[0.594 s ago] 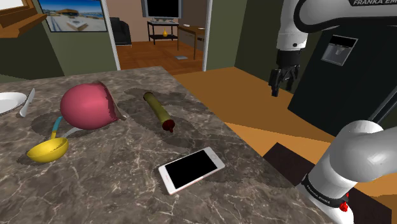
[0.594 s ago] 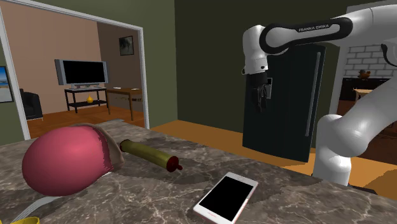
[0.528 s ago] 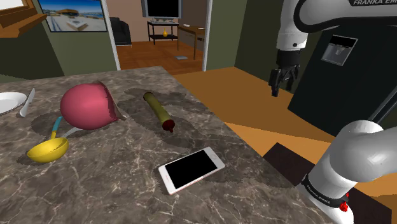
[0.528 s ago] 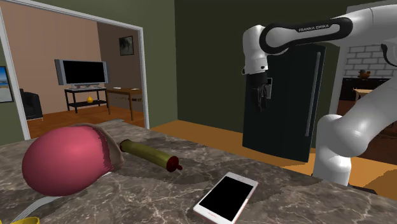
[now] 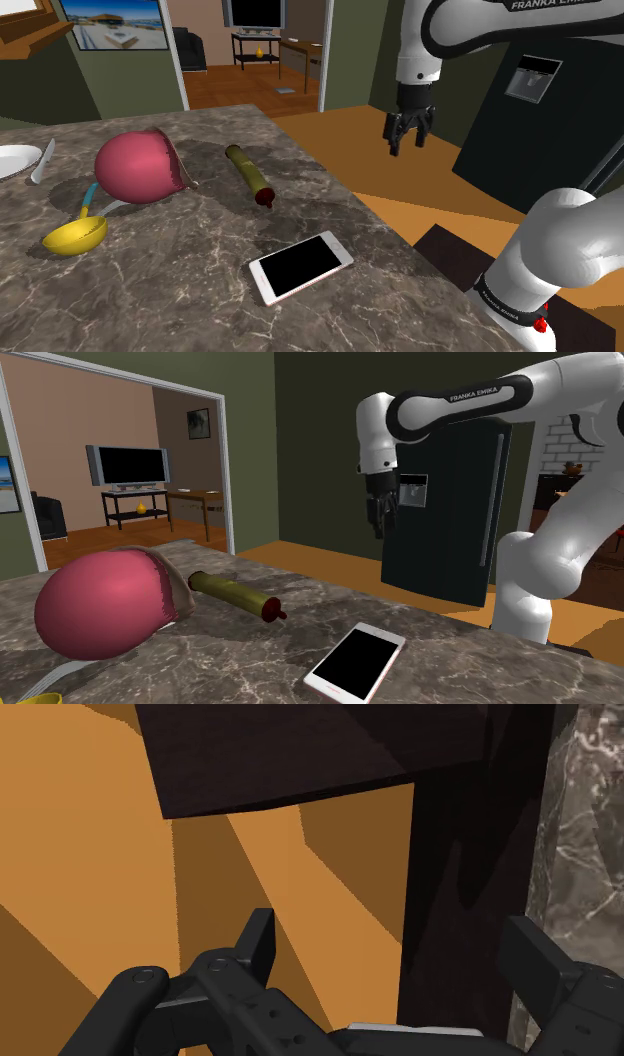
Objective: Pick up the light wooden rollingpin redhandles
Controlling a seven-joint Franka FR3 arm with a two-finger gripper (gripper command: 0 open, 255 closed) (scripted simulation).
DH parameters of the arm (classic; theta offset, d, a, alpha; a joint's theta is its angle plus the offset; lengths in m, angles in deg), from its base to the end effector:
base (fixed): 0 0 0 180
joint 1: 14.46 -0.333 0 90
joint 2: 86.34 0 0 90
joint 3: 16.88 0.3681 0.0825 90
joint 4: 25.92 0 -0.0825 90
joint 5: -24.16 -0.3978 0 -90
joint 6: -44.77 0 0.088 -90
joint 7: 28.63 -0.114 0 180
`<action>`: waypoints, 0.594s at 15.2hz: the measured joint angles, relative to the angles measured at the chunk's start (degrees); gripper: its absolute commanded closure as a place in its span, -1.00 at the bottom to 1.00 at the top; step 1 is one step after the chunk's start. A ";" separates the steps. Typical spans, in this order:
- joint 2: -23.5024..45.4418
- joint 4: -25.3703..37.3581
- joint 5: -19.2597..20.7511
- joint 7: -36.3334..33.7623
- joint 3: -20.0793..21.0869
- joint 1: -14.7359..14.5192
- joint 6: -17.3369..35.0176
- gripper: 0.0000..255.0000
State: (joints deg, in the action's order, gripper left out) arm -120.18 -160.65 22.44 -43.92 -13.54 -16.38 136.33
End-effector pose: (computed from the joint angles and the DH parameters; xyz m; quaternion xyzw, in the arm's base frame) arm 0.3363 0.0385 0.5633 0.9921 -0.0950 -0.0802 0.0154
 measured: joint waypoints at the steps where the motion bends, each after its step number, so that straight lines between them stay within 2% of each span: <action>1: 1.59 1.11 -0.53 -1.17 0.87 -0.31 0.69 -1.00; 9: 14.14 9.08 -2.75 -10.64 7.52 -2.40 7.19 -1.00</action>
State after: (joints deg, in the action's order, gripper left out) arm -106.04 -151.57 19.69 -54.56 -6.02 -18.78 143.52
